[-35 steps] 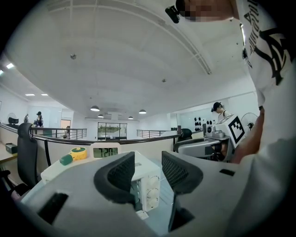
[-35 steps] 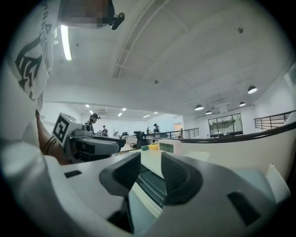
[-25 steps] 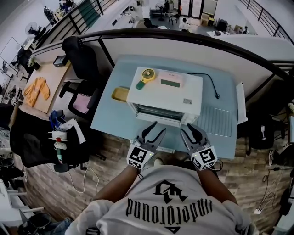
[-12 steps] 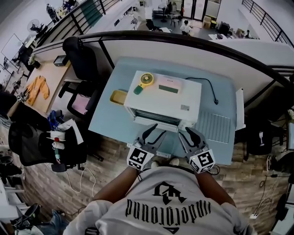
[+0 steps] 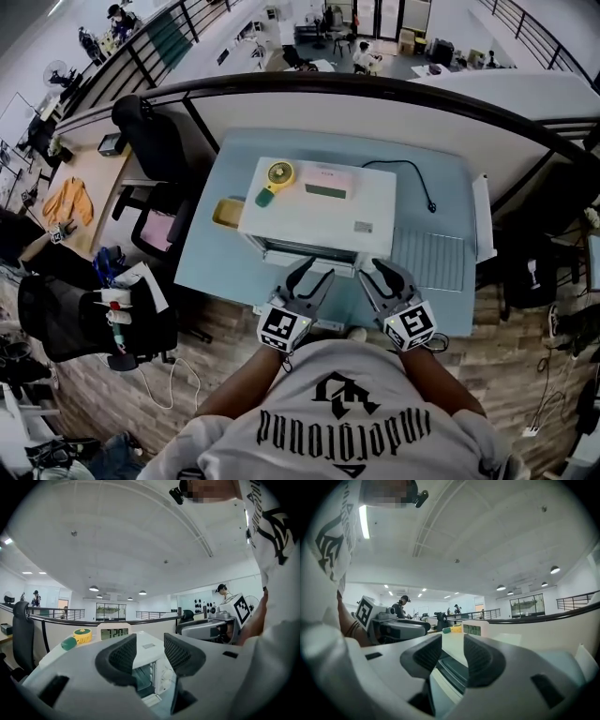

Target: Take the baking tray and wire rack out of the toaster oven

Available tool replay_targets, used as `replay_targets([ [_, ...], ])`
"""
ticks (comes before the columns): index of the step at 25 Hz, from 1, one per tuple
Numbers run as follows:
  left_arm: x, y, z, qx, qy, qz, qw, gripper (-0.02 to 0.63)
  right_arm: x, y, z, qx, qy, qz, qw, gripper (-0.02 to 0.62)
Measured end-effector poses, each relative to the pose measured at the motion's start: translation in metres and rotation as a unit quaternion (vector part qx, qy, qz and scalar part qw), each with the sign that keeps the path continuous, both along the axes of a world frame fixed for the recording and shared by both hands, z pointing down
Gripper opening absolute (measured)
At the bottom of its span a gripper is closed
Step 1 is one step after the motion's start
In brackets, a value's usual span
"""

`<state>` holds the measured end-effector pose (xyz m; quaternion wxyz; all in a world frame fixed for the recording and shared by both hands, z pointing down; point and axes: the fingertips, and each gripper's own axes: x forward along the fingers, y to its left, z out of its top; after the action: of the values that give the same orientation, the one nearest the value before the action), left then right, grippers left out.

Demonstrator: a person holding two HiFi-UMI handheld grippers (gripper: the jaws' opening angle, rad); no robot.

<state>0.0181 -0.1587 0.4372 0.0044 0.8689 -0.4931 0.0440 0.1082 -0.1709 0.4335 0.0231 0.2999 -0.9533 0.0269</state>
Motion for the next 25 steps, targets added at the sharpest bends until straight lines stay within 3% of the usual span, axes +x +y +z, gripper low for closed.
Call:
replay_targets([
  [25, -0.122, 0.032, 0.005, -0.012, 0.001, 0.096, 0.9953, 0.190, -0.129, 0.045, 0.011, -0.029, -0.005, 0.087, 0.996, 0.167],
])
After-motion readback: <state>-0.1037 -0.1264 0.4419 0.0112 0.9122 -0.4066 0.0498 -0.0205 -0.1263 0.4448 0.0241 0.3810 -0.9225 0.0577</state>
